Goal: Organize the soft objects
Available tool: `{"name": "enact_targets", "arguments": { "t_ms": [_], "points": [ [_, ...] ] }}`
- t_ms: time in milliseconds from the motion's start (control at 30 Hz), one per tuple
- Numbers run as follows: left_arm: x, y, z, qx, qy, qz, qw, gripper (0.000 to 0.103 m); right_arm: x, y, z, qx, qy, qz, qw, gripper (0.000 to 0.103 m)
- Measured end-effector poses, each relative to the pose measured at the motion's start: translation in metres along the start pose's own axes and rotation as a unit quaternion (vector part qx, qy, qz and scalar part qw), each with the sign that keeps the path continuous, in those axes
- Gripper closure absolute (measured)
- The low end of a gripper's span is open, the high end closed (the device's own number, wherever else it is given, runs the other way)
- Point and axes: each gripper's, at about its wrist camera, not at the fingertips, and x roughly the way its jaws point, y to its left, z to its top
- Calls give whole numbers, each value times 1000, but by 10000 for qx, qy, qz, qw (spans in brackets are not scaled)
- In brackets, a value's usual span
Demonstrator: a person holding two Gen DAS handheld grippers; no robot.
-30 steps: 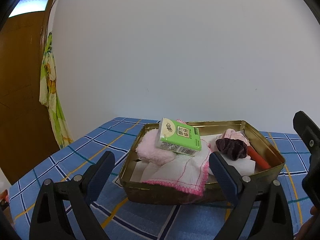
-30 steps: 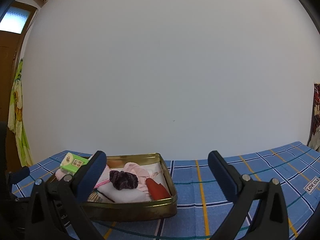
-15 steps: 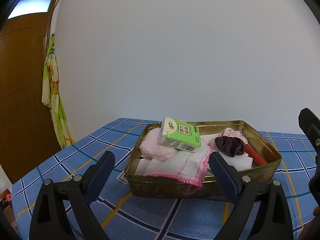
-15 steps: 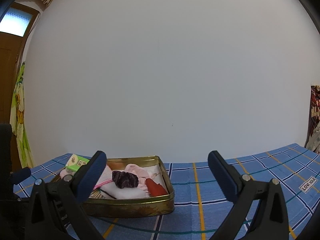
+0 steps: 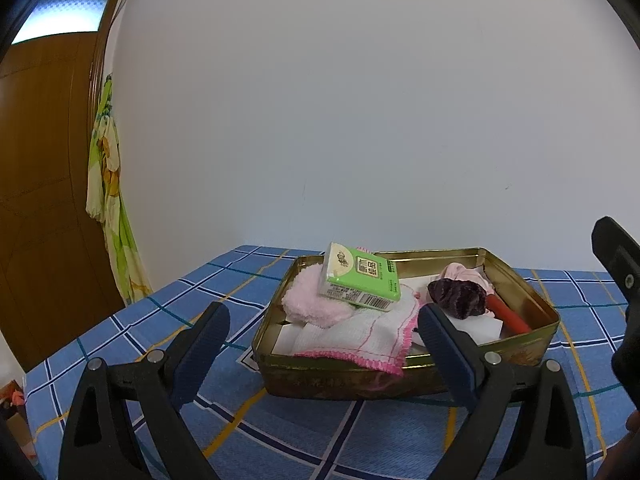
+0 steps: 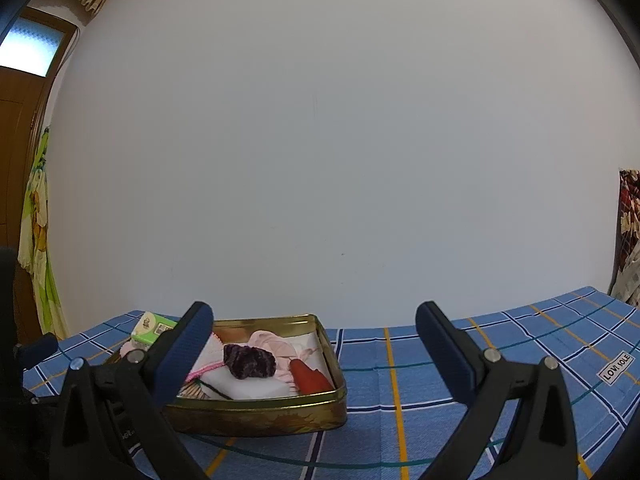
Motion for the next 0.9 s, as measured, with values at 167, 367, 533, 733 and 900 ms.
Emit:
{"name": "enact_targets", "arguments": {
  "t_ms": [167,367,533,733,900],
  "points": [
    [-1,-2,0,69,-12,-31,10000,6,-1,2,0,-38,-25,-5,10000,0],
    [-1,-4,1,77,-30,7,10000,6,-1,3,0,-50,-37,-3,10000,0],
    [-1,-4,1,83,-26,15,10000,6,-1,2,1,-44,-29,3,10000,0],
    [6,-3,0,-33,156,-156,9998,6,0,5,1,-67,-30,-16,10000,0],
    [6,5,0,-201,129,-96,9997,6,1,5,1,-58,1,-28,10000,0]
  ]
}}
